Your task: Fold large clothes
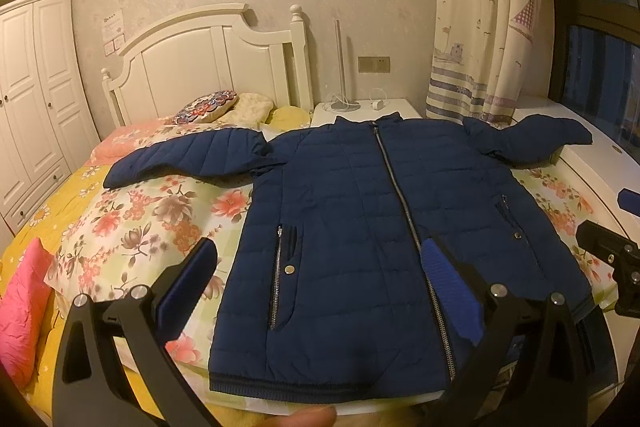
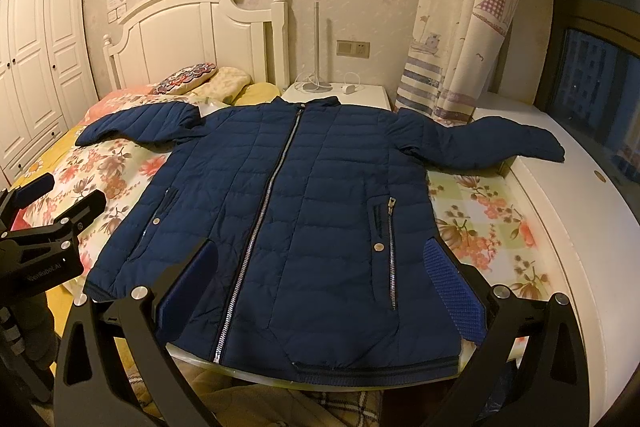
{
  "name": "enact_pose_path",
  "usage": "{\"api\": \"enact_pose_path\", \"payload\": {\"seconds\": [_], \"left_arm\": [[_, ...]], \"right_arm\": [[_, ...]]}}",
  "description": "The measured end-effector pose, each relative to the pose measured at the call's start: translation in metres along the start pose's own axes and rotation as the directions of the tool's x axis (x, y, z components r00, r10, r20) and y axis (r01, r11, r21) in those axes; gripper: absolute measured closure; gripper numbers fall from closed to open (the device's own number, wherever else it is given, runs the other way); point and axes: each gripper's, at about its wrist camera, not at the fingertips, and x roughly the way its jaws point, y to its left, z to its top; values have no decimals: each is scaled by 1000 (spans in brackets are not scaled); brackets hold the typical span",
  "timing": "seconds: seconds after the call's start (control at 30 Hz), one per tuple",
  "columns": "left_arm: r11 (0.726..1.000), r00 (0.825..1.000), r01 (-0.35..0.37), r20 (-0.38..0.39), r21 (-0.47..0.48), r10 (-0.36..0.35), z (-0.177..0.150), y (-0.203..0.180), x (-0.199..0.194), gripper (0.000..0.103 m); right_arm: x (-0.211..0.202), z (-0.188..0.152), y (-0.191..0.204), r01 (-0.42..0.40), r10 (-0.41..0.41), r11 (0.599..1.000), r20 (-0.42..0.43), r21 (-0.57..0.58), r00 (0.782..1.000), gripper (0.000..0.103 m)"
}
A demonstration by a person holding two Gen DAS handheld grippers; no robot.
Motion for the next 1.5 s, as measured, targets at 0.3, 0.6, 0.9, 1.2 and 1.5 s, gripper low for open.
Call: {"api": "enact_pose_path", "payload": {"seconds": [0.3,0.6,0.9,1.2,1.5], "left_arm": [[1000,1000,-2,-1,2,2,0,-1,0,2],[1000,1000,-2,-4,2,2,1,-2,1,2],[1000,1000,-3,-5,3,3,1,-2,1,2],[1000,1000,-2,-7,4,2,1,-2,1,2],[1000,1000,0,-15,5,0,-8,2,3,2]], "right_arm": [[0,0,0,-2,2,1000,-1,1,1000,4],[2,2,-1,-4,4,1000,-3,2,1000,4],[2,-5,5,-7,7,1000,-3,0,1000,4],[3,-5,5,-10,10,1000,-4,-1,1000,4],[5,-6,6,-10,10,1000,-8,1,1000,4]]}}
